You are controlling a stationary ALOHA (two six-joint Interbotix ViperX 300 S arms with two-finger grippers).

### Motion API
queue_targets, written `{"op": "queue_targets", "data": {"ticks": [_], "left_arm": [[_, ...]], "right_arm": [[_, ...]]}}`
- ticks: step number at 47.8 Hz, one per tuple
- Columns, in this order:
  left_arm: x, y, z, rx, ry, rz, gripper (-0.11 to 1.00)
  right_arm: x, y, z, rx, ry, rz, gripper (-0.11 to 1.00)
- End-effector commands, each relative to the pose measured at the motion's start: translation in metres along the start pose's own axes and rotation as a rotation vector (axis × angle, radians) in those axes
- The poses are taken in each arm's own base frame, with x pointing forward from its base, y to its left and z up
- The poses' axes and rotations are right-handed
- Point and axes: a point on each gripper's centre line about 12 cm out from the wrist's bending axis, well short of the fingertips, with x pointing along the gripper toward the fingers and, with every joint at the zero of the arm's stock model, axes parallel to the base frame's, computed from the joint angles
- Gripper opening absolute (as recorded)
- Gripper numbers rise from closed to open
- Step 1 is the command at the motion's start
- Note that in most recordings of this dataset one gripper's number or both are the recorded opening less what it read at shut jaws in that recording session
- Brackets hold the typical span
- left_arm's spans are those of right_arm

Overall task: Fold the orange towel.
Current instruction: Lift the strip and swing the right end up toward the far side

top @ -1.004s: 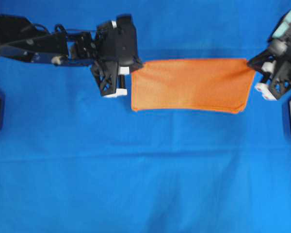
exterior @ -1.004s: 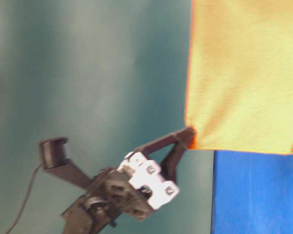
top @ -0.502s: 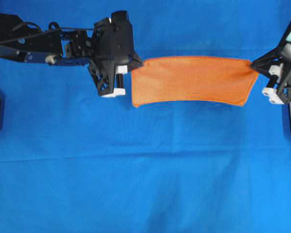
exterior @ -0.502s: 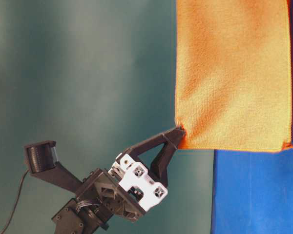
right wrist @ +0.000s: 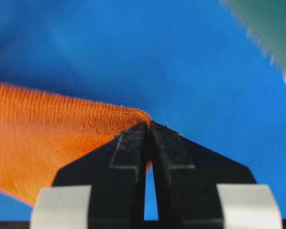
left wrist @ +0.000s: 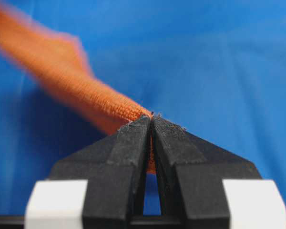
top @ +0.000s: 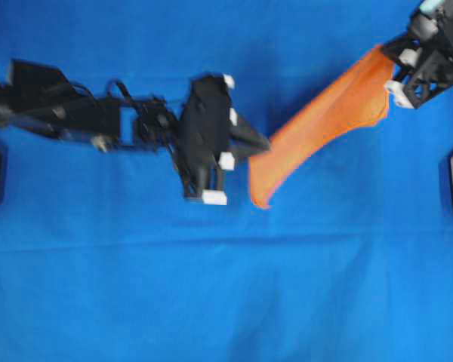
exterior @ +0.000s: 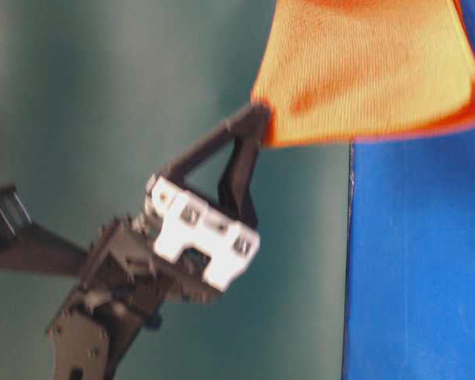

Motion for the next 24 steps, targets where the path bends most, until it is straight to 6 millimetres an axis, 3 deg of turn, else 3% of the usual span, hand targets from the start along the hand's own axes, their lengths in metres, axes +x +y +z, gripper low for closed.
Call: {"op": "queue_targets", "data": {"ticks": [1,13,24], "left_arm": [[0.003,-0.006,0.031,0.037,-0.082,-0.006,0.01],[0.024,-0.024,0.059,0.142,-0.141,-0.03,0.01],[0.031,-0.032,0.063,0.156,-0.15,-0.042,0.01]], "right_arm": [[0.009,-0.002,0.028,-0.013,-0.065,0.007,0.02],[0.049,0.005,0.076,-0.045,-0.093,0.026,0.02],[0.064,0.006,0.094,-0.076,-0.097,0.019,0.02]]}}
